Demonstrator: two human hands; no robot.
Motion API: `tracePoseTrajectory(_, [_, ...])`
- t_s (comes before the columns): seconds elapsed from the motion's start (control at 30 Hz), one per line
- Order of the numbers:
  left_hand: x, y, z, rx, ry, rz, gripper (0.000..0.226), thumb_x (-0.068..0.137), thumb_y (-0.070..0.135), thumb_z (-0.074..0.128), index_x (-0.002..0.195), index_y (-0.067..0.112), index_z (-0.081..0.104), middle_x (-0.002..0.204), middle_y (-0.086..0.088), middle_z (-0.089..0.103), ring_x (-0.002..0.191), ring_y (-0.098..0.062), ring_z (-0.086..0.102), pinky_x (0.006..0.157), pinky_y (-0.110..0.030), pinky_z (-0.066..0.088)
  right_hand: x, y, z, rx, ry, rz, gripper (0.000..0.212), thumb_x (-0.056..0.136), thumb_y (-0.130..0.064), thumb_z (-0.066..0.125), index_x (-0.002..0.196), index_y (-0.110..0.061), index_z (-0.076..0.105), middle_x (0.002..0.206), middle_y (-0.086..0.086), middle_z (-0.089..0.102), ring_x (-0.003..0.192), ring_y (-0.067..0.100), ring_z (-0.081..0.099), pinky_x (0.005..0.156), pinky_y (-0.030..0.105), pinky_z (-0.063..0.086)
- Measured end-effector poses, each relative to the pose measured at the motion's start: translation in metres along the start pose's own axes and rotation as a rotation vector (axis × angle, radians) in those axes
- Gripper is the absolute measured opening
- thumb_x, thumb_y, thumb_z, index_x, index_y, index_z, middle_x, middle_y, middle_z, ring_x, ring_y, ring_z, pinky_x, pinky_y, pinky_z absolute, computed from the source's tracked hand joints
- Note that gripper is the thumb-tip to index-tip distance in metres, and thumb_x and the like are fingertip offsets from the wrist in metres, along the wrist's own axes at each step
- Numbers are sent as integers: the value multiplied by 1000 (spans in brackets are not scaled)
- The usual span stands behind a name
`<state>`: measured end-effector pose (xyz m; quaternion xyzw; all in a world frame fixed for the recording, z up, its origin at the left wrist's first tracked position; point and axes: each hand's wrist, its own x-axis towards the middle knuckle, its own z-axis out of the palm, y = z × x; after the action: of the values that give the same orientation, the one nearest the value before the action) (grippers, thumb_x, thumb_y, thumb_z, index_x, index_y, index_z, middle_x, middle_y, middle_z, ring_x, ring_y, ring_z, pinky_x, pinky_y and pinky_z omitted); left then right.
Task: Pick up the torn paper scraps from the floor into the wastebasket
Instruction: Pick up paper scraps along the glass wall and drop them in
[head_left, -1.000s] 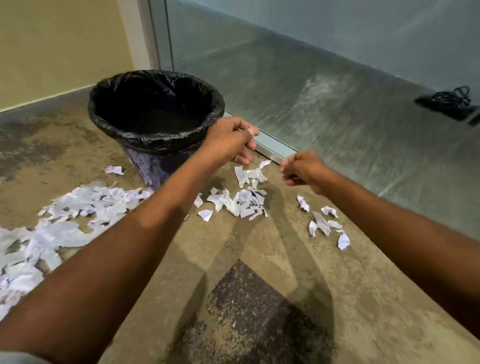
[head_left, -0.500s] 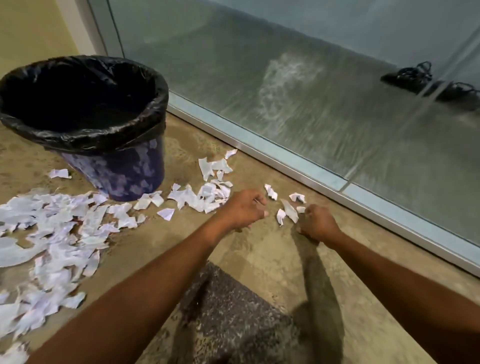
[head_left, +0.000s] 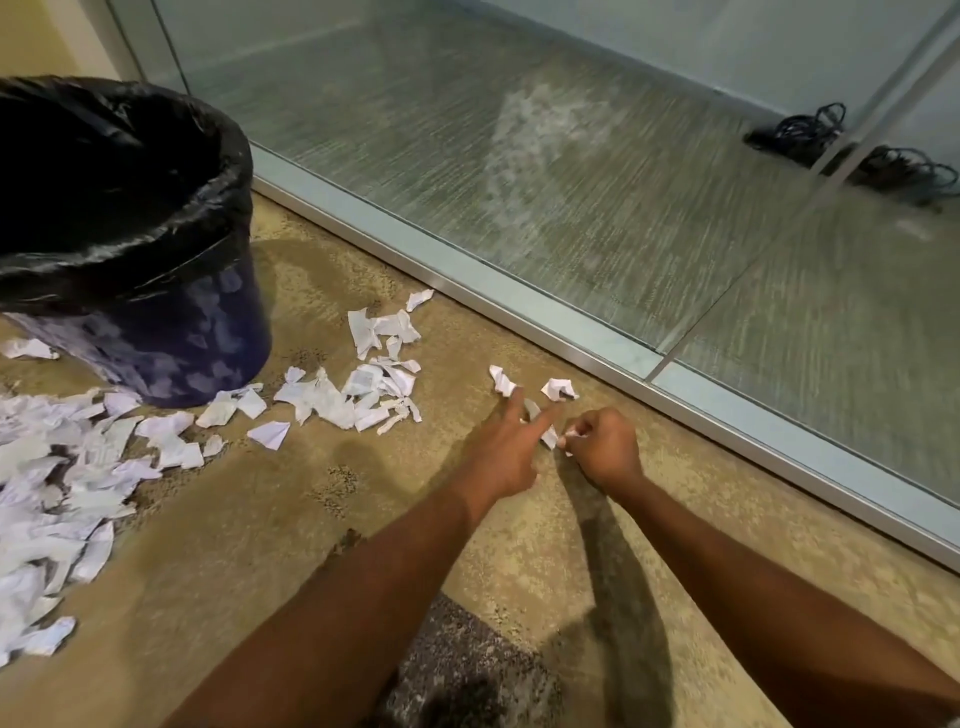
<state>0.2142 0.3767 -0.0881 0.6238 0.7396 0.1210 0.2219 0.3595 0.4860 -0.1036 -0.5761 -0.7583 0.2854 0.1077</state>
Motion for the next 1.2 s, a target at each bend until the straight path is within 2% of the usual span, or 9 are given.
tracePoseTrajectory(0.07, [4,4,7,124,5,23,89,95,26,73,163,45,19,175,-8,9,146,-38,37,107,-46,47,1,2,1,36,6,4,26,82,-11,87,64,-21,72,66,-5,70,61,7,64,51,22,39])
tracePoseTrajectory(0.2, [15,1,16,192,107,11,44,101,23,66,144,24,58,151,-3,53,134,-28,48,107,-39,47,6,3,0,123,43,61,20,83,-12,86,70,-18,73,74,-4,75,72,17,74,63,35,59])
tracePoseTrajectory(0.33, [19,-6,21,107,212,-77,20,94,6,70,110,17,76,108,-4,73,97,-23,68,85,-35,59,20,-10,-1,201,154,76,18,90,-11,78,75,-19,71,76,0,74,78,24,74,64,37,57])
tracePoseTrajectory(0.43, [16,-14,22,-48,253,-112,11,97,13,69,105,16,77,105,-4,73,92,-24,69,81,-38,58,35,-24,0,236,182,30,7,92,-20,76,87,-22,71,87,0,73,85,26,72,56,28,45])
tracePoseTrajectory(0.57, [8,-20,19,-237,374,-116,21,100,15,63,121,20,64,110,-5,69,96,-25,66,79,-38,55,41,-25,12,-33,31,-85,44,87,-53,80,121,-27,67,118,2,55,112,20,50,85,34,46])
tracePoseTrajectory(0.7, [18,-26,13,-211,388,-127,59,101,14,65,151,31,38,115,-10,67,102,-28,66,84,-45,59,38,-20,25,-80,114,-181,22,95,-31,75,114,-22,73,117,9,62,109,31,60,85,39,52])
tracePoseTrajectory(0.83, [45,-27,3,-169,364,-177,76,99,23,72,157,29,25,116,-15,67,104,-30,67,84,-45,60,38,-20,24,-47,176,-200,11,97,-13,72,104,-15,79,114,5,70,89,16,61,74,26,42])
tracePoseTrajectory(1.0, [65,-32,4,-74,275,-254,39,98,25,73,132,21,54,117,-13,68,104,-29,68,80,-40,59,39,-19,25,-58,195,-198,10,95,-9,73,99,-15,80,109,3,71,87,15,65,73,27,49])
tracePoseTrajectory(1.2, [59,-35,10,-169,337,-302,35,97,14,73,126,14,53,113,-11,69,100,-28,69,84,-41,60,32,-30,23,-145,187,-230,14,99,-7,68,101,-12,81,108,5,74,86,18,66,71,28,50])
